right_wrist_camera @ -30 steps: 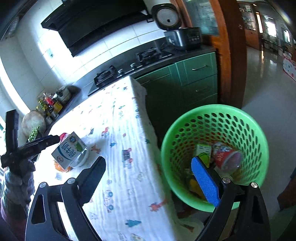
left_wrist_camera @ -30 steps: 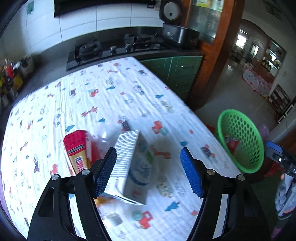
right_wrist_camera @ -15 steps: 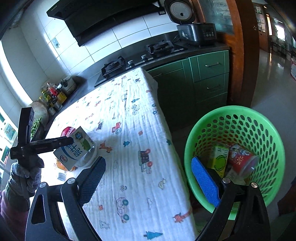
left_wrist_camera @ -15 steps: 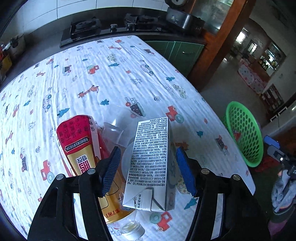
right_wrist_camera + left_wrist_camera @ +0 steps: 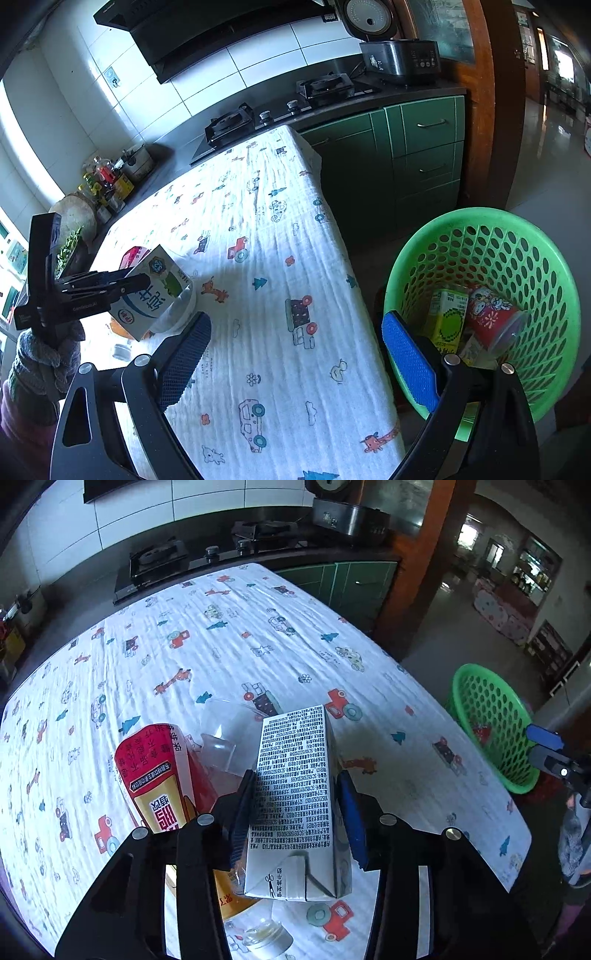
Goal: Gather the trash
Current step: 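Grasp the white plastic lid with the right gripper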
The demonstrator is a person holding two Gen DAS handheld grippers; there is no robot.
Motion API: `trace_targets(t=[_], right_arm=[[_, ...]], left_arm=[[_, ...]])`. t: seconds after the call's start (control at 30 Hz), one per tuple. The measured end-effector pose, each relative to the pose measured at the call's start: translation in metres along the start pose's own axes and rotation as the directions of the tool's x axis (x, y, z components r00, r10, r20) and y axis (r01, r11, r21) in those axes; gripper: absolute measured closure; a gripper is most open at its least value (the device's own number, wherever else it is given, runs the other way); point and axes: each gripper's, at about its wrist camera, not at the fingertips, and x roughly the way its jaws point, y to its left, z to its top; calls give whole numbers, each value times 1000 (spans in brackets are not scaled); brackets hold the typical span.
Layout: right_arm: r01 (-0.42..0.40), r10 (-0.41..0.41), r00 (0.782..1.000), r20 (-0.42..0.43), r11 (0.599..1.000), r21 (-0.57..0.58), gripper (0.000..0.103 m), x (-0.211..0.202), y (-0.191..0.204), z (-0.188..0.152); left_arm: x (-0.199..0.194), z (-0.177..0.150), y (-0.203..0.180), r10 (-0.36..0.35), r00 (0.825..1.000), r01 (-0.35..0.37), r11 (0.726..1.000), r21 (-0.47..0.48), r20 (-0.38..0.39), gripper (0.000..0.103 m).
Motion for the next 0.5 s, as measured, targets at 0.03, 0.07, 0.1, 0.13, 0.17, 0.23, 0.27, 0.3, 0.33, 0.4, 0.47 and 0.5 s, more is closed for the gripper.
trace_targets(t=[0.03,0.07,0.1,0.13,0.17,0.23,0.27,0.3,0.33,0.4,0.47,0.5], right_arm=[[-2,2,1000,-2,1000,-1,12,1,1,0],[-3,3,1000,-4,1000,-6,12,2,2,0],[-3,3,1000,-5,1000,-10,12,2,3,0],[-6,6,1000,-7,1000,-14,12,4,5,0],[-12,12,1000,-10,1000,-16,12,5,7,0],[-22,22,1000,-17,999,-26,12,9,12,1],[-28,27,999,-22,999,-33,12,11,16,1],[-35,34,999,-30,998,-42,12,15,20,1],[-41,39,999,-37,998,-52,12,18,25,0],[-55,51,997,-53,996,-72,12,26,35,-1],[-70,64,996,-67,994,-87,13,35,46,-3],[-76,69,995,-76,993,-95,13,41,54,-4]], left_arm=[[-3,0,-1,-2,1000,2,1000,0,8,59],[-8,-1,-2,1,1000,-1,1000,0,20,59],[-12,-1,-2,0,1000,0,1000,0,31,59],[-16,-1,-1,-1,999,1,1000,-4,39,59],[-21,-1,0,-2,999,2,1000,-12,49,59],[-32,-2,3,-6,997,8,1000,-27,71,60],[-38,-3,6,-5,997,8,999,-35,82,59],[-45,-4,9,-7,996,11,999,-43,94,59],[-50,-5,11,-8,995,13,999,-49,103,59],[-64,-8,17,2,992,5,998,-56,126,60],[-75,-11,24,15,990,-5,998,-67,142,59],[-80,-13,27,20,989,-9,997,-74,148,59]])
